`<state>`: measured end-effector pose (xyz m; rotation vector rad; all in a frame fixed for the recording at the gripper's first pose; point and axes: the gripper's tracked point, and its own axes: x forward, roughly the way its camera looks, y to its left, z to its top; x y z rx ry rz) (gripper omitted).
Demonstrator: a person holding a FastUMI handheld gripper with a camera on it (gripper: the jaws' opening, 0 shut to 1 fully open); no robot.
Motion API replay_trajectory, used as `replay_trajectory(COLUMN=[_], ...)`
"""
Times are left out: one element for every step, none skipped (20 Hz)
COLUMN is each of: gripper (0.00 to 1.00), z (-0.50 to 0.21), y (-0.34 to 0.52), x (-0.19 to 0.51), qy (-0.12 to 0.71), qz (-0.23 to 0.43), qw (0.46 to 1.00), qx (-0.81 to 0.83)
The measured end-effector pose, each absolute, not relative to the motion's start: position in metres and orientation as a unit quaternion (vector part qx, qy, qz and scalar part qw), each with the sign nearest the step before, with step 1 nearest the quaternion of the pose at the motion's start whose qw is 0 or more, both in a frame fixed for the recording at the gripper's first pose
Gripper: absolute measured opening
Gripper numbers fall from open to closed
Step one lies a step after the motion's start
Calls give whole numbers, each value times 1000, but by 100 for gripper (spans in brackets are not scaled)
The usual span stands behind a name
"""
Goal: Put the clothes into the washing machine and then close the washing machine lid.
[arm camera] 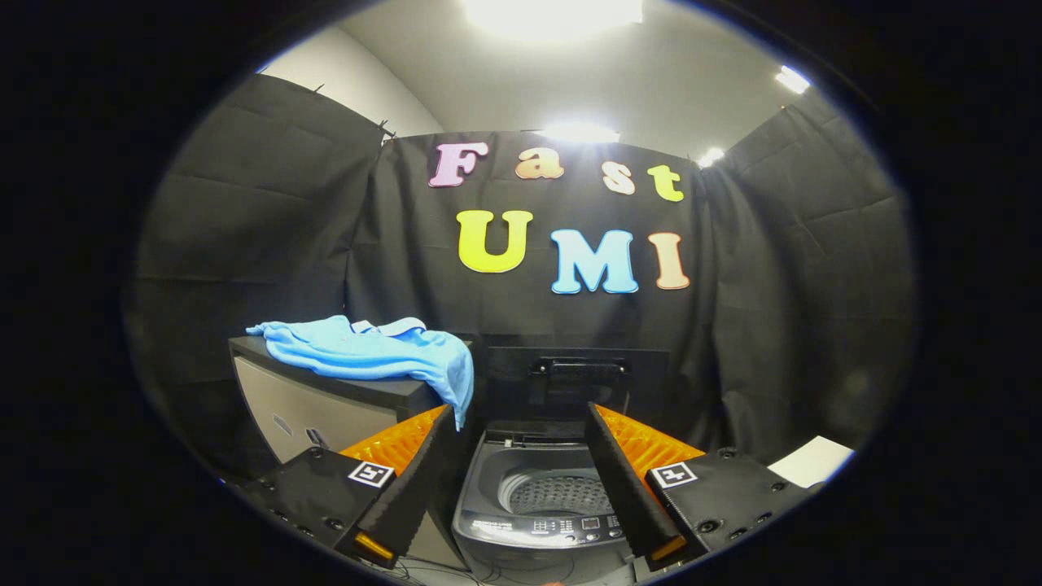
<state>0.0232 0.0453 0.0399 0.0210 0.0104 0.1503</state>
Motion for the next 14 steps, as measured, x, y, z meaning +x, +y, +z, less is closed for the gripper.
replay_trajectory(gripper=[98,98,99,99,99,98,98,98,98,98,98,98,98,98], z=[44,49,55,60,65,69,73,78,82,86,90,92,95,97], y=[51,57,63,69,75,81,88,96,103,110,117,125,133,141], x=[27,30,34,38,43,47,51,55,59,64,68,72,76,79], qy=[6,6,5,3,2,3,3,3,2,2,2,3,4,5], qz=[83,91,98,105,111,118,125,133,140,147,154,161,169,176], qw=[996,996,995,994,994,993,992,991,990,989,988,987,985,984], qx=[13,15,17,17,17,15,15,16,18,20,22,23,24,24])
